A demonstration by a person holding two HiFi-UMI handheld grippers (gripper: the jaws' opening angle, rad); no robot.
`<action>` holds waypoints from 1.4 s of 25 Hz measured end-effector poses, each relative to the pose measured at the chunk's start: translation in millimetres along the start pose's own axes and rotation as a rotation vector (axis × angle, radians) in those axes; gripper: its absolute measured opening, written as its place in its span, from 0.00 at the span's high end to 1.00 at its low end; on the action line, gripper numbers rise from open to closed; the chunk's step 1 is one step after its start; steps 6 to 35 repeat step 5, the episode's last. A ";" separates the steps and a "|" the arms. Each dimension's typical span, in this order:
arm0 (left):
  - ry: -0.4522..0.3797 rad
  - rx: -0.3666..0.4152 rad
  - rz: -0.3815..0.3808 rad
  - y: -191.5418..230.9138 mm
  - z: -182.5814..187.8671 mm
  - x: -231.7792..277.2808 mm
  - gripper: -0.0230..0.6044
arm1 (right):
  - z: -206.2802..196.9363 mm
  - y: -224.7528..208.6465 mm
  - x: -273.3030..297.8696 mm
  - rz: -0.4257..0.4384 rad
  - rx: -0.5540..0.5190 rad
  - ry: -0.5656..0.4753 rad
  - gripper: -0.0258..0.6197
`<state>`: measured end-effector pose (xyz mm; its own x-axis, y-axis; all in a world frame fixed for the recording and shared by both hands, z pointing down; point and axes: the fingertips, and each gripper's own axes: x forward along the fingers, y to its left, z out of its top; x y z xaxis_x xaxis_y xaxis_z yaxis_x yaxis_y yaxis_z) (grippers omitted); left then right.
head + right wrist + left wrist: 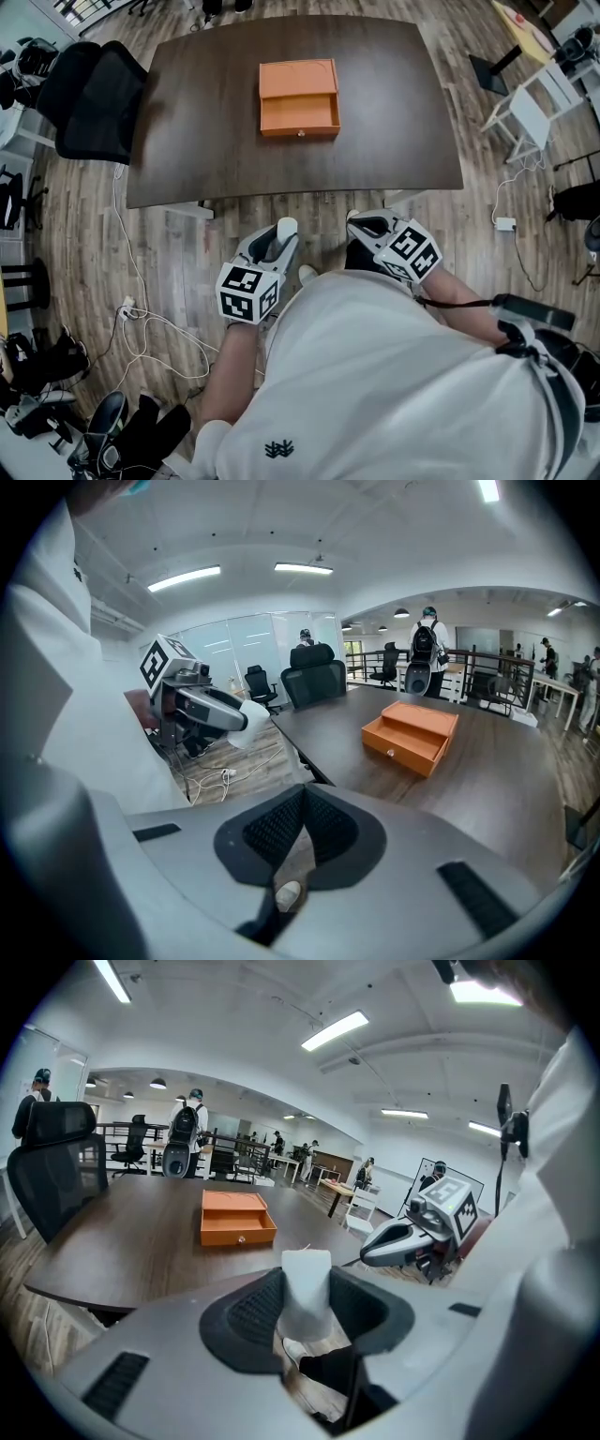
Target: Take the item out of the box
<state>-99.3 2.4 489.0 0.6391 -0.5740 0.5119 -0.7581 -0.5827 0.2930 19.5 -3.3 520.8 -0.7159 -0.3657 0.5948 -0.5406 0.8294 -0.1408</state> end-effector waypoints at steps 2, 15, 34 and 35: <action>0.005 -0.001 -0.002 0.8 1.9 4.8 0.70 | -0.7 -4.3 0.0 0.000 0.005 0.002 0.96; 0.008 -0.004 -0.006 0.5 7.0 13.7 0.70 | -1.1 -13.1 -1.3 0.000 0.009 0.005 0.96; 0.008 -0.004 -0.006 0.5 7.0 13.7 0.70 | -1.1 -13.1 -1.3 0.000 0.009 0.005 0.96; 0.008 -0.004 -0.006 0.5 7.0 13.7 0.70 | -1.1 -13.1 -1.3 0.000 0.009 0.005 0.96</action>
